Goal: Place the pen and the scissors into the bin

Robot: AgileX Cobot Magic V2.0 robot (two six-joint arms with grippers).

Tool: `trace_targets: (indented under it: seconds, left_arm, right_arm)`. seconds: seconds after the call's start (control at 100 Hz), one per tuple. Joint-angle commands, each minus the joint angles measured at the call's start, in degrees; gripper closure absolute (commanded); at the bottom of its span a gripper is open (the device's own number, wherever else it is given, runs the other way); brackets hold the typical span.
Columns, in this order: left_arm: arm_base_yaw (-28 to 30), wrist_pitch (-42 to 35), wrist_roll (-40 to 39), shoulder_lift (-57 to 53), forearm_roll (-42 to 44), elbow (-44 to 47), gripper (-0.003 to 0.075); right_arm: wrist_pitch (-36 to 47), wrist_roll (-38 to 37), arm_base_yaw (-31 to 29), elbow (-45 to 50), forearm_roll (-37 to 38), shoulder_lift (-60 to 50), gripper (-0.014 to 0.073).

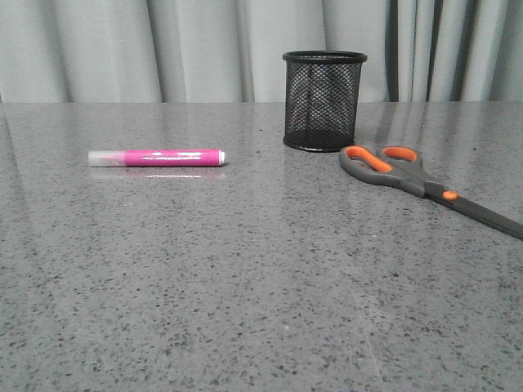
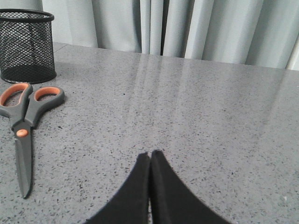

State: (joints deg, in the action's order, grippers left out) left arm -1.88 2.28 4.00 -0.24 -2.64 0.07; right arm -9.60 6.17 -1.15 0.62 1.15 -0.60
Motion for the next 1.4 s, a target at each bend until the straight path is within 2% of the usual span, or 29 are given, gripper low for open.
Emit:
trace_targets:
  seconds: [0.0, 1.01, 1.19, 1.39]
  left_arm:
    - [-0.5, -4.3, -0.3, -1.9, -0.3, 2.5, 0.0739]
    - [-0.5, -4.3, -0.3, -1.9, -0.3, 2.5, 0.0739]
    - [-0.5, -4.3, -0.3, -1.9, -0.4, 2.5, 0.0739]
    - [-0.5, -4.4, -0.3, -1.9, -5.7, 2.5, 0.0739]
  right_arm:
    - [4.8, 0.3, 0.0, 0.8, 0.6, -1.2, 0.067]
    - [5.5, 0.3, 0.0, 0.8, 0.6, -1.2, 0.067]
    - [5.9, 0.3, 0.0, 0.8, -6.2, -1.2, 0.067]
    - [8.8, 0.3, 0.0, 0.8, -6.5, -1.2, 0.067]
